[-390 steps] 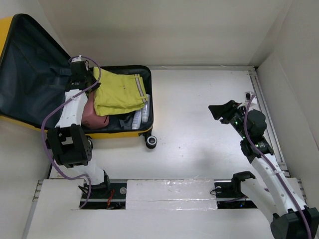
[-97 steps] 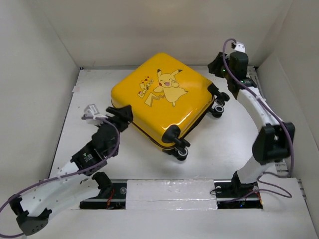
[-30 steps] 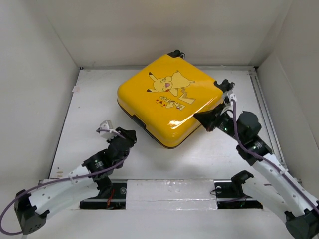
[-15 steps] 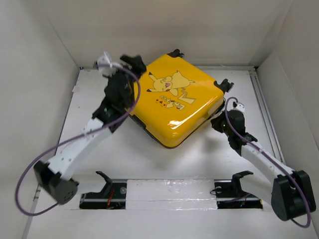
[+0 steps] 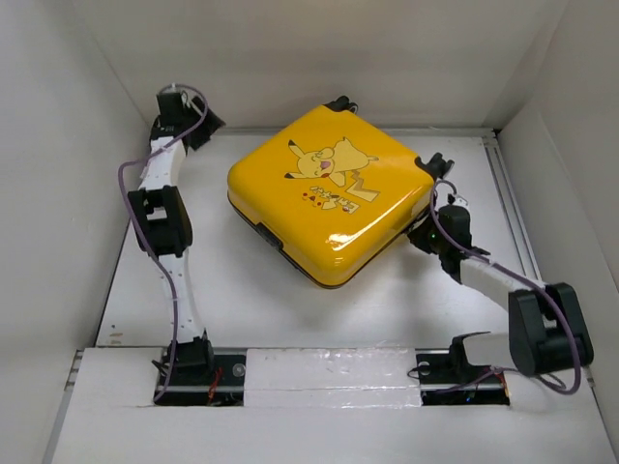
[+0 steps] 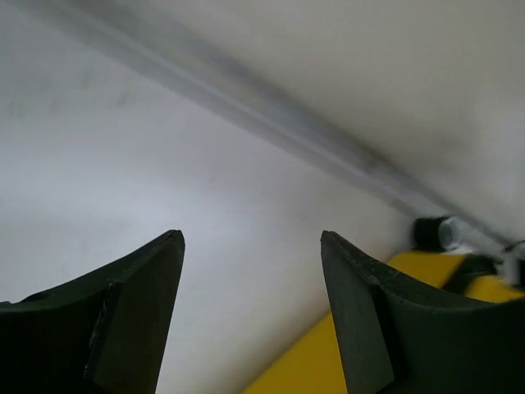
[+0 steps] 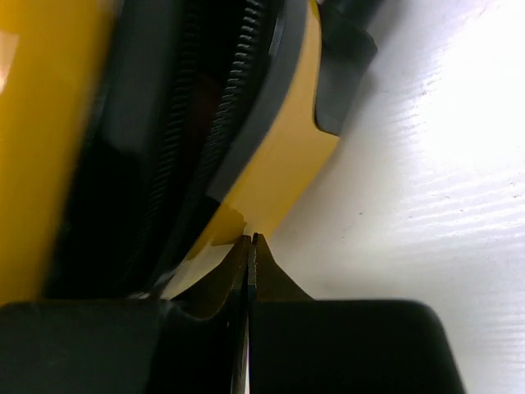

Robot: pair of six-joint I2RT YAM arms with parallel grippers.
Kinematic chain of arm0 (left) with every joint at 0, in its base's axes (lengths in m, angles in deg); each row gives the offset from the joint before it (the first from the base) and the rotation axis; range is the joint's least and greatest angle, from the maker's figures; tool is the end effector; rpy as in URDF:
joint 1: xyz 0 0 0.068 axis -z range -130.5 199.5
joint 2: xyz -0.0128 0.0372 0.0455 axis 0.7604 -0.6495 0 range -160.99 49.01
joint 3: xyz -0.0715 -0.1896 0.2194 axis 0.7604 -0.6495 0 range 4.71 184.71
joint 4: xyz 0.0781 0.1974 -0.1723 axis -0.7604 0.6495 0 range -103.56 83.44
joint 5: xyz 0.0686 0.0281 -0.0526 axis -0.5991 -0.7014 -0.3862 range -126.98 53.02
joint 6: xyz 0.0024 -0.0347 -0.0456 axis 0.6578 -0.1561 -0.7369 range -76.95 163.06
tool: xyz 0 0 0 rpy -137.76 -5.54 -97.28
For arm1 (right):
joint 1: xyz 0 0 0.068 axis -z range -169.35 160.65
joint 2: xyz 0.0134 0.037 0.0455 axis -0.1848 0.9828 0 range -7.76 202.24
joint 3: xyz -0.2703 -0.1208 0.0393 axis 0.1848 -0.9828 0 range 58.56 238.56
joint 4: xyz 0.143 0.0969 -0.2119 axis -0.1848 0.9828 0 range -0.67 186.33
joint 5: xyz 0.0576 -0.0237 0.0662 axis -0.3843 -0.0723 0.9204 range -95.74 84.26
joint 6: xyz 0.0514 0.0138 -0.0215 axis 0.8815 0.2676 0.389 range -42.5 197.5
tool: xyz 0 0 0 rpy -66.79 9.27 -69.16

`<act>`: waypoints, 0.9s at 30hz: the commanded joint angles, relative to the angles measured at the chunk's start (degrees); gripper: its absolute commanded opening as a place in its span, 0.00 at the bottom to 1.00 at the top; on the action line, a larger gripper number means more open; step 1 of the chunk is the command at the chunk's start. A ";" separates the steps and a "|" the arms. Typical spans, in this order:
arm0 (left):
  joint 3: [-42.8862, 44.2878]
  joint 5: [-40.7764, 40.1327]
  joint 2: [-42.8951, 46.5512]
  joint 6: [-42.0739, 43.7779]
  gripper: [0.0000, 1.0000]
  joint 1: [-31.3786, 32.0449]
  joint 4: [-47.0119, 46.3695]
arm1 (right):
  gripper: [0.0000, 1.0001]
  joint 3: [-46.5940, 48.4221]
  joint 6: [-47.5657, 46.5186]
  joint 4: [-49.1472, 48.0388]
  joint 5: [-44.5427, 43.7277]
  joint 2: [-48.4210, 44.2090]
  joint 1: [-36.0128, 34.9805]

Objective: Pack the luggage

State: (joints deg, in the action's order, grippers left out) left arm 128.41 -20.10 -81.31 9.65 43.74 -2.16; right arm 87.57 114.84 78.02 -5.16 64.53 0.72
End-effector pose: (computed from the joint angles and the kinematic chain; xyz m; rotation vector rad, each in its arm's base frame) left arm 0.5765 0.0464 0.3300 -0.4451 1.8644 -0.6052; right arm 0.2537 0.0448 0.1967 0.5081 2.1090 0.4927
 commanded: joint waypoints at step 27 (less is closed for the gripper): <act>-53.85 -23.90 51.82 -15.64 0.80 1.62 -19.50 | 0.00 33.13 -7.37 -4.33 22.11 24.57 -2.02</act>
State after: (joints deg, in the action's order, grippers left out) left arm 66.03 -34.35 -38.47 -7.82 44.68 -22.55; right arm 121.65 105.66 81.13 11.75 95.06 1.04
